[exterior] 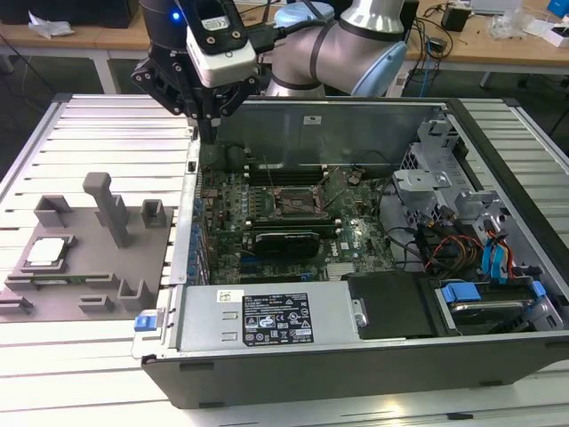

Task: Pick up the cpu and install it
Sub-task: 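Reach for the cpu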

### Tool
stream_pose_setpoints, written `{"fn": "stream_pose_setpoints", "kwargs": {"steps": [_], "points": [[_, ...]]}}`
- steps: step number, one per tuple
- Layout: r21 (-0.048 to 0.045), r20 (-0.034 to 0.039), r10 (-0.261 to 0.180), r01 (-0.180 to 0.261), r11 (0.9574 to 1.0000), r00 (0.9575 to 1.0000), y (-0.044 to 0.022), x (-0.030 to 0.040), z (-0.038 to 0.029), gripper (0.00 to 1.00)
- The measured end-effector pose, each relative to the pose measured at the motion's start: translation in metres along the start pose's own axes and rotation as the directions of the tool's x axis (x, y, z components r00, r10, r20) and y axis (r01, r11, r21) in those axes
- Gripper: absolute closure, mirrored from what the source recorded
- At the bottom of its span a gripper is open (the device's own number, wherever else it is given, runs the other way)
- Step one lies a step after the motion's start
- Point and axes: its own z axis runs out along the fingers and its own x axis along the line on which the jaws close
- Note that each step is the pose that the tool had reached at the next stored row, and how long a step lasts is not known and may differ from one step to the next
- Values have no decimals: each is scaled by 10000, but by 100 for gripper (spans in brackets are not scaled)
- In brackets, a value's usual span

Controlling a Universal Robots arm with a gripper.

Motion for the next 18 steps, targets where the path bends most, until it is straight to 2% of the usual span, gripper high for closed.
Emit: {"fn": "stream_pose_setpoints", "kwargs": {"steps": [14,18], "points": [[0,2,0,0,10000,10000,-14,237,-6,89],[-1,9,0,0,10000,10000,-20,329,-9,89]]}}
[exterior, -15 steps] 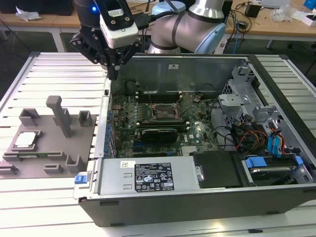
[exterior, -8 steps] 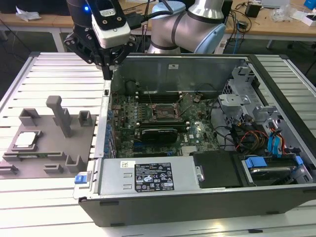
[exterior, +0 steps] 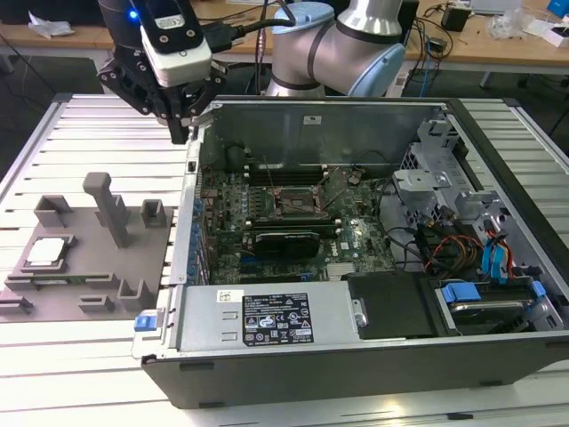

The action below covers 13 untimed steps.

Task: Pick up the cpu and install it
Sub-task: 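Reach for the cpu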

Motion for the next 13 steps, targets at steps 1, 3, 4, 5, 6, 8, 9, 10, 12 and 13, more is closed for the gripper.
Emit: {"fn": "stream_pose_setpoints", "kwargs": {"steps": [1,3,4,5,6,8,9,10,12,13], "points": [[0,3,-1,1,10000,10000,-2,19,-1,89],[0,7,-1,1,10000,10000,-4,49,-2,89],[0,10,-1,1,10000,10000,-5,70,-2,89],[0,11,-1,1,10000,10000,-6,85,-2,89],[0,12,0,0,10000,10000,-8,104,-3,89],[-1,19,0,0,10000,10000,-13,169,-5,89],[-2,21,-1,1,10000,10000,-14,197,-5,89],[-1,23,-2,2,10000,10000,-16,215,-6,89],[-2,26,-2,2,10000,10000,-19,256,-7,89],[-1,28,-1,1,10000,10000,-21,287,-8,89]]}}
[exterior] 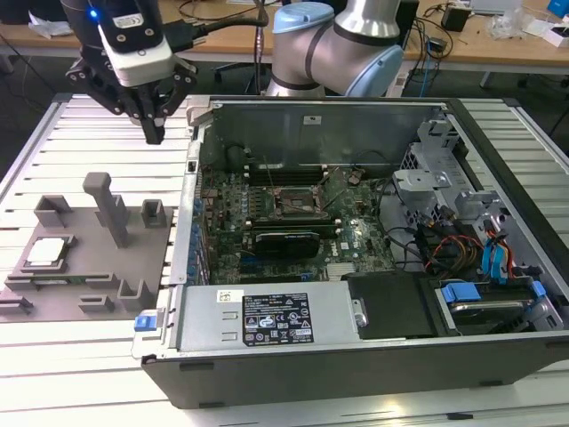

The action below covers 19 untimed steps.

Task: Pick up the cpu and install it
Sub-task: 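Reach for the cpu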

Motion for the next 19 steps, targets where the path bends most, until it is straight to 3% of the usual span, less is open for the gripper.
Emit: {"fn": "stream_pose_setpoints", "kwargs": {"steps": [17,19], "points": [[-3,33,-2,2,10000,10000,-27,385,-12,89],[-4,44,-1,1,10000,10000,-33,472,-14,89]]}}
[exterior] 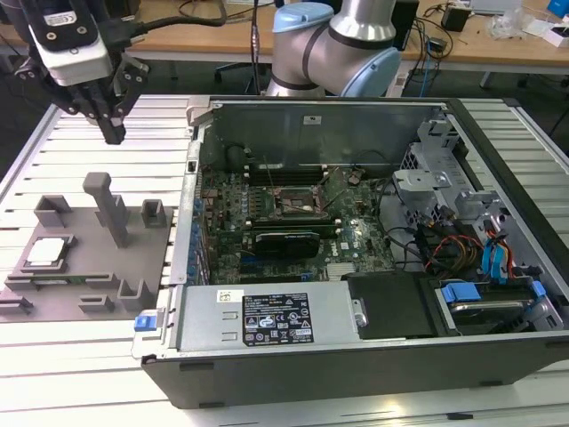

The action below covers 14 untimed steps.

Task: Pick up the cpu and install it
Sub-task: 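Reach for the cpu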

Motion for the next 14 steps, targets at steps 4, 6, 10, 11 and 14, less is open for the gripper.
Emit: {"fn": "stream_pose_setpoints", "kwargs": {"steps": [4,6,10,11,14], "points": [[-1,18,-2,2,10000,10000,-8,111,-4,89],[-2,26,-2,2,10000,10000,-12,159,-5,89],[-3,40,-2,2,10000,10000,-20,263,-1,89],[-3,52,-4,4,10000,10000,-24,315,6,89],[-5,72,-5,5,10000,10000,-33,417,42,89]]}}
